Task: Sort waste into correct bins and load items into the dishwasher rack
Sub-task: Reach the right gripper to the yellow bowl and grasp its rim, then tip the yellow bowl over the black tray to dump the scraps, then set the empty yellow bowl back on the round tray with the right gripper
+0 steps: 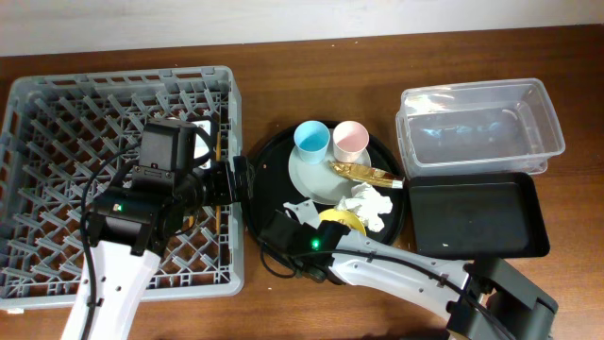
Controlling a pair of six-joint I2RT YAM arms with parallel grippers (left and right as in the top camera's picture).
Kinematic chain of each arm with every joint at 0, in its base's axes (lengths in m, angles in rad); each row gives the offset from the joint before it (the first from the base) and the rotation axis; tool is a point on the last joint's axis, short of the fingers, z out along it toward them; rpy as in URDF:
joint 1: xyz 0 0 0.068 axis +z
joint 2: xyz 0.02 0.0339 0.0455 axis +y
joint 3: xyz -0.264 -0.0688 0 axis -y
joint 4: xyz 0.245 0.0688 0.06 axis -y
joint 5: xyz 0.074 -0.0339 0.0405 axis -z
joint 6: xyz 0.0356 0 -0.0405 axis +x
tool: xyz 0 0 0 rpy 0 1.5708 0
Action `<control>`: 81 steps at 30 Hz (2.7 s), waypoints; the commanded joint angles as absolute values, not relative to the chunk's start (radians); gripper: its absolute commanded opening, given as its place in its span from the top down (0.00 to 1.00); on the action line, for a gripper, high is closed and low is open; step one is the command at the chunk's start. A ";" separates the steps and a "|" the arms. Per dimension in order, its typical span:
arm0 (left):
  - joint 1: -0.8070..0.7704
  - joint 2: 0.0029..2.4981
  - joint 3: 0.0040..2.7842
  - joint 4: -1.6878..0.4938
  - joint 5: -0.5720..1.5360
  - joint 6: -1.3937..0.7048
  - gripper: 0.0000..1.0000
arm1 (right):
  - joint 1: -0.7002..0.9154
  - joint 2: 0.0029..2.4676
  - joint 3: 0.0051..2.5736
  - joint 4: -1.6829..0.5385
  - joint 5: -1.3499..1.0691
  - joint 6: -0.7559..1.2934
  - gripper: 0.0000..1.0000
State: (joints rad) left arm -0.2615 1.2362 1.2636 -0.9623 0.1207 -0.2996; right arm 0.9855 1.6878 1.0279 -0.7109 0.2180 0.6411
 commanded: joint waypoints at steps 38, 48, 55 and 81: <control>-0.259 1.228 1.274 -0.963 0.127 -0.298 0.01 | -0.745 1.485 0.902 -0.918 -1.205 -0.213 0.96; -0.259 1.228 1.274 -0.963 0.127 -0.298 0.01 | -0.846 1.570 0.834 -0.858 -1.552 0.000 0.96; -0.259 1.228 1.274 -0.963 0.127 -0.298 0.01 | -0.847 1.568 0.834 -1.018 -1.552 -0.025 0.96; -0.259 1.228 1.274 -0.964 0.127 -0.298 0.01 | 0.792 1.809 1.384 -1.069 -0.307 0.352 0.80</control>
